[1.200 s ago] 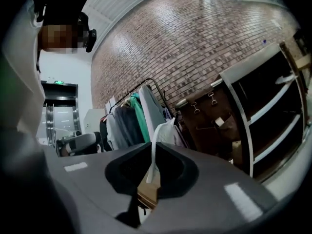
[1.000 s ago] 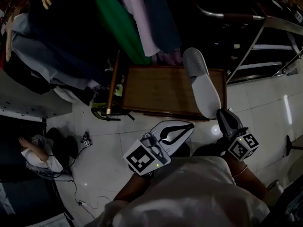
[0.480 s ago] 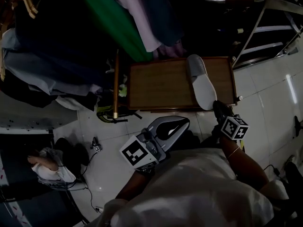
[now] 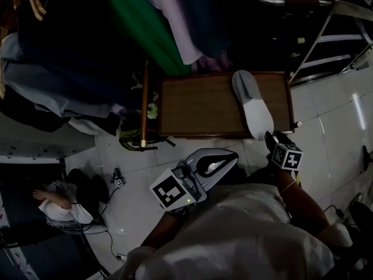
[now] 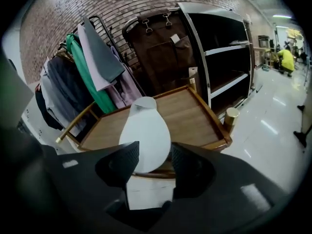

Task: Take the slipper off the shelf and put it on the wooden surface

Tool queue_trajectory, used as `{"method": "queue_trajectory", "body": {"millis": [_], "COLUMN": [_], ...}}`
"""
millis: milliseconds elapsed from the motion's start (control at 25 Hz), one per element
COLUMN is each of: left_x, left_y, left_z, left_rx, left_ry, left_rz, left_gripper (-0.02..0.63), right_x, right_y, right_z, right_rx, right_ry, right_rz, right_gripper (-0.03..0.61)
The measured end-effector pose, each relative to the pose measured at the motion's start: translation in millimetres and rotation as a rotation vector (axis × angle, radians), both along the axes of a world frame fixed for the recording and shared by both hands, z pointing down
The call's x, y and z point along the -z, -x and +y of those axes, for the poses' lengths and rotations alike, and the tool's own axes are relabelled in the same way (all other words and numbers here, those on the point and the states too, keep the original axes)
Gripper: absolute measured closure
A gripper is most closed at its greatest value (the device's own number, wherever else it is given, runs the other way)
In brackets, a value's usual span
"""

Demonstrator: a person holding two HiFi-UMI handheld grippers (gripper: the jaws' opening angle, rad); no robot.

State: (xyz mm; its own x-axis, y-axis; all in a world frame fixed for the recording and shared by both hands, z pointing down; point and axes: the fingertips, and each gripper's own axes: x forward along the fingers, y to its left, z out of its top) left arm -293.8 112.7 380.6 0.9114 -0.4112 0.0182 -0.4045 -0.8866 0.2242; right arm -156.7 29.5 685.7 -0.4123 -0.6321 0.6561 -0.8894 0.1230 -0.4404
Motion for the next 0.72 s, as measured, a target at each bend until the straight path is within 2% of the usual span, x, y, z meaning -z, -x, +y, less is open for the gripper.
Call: {"method": "queue_trajectory", "body": {"millis": [160,280,440,520,720], "left_x": [3,4,4,3,23], "left_y": [5,6,-3,-13,-34], "left_z": [-10,-13,-20,-19,-10], "left_rx": [0.029,0.040,0.046,0.019,-0.036], "left_ry": [-0.011,-0.019,-0.037,-0.061,-0.102], "left_rz": [0.019,0.008,0.004,-0.031,-0.060], "left_gripper": [0.623,0.623,0.623,0.623,0.623], "right_x": [-1,14,62,96,211], "right_y": [-7,-15,-30,-38,-22], "right_z": [2,4,3,3,13], "right_rx": [-0.013,-0.007,0.086,0.123,0.239], "right_ry": [0.004,-0.045,-0.210,-0.304,-0.568], "right_rz": [-0.006,0.013,0.113,0.153,0.115], "right_gripper": [0.380,0.380,0.379,0.377,0.382]}}
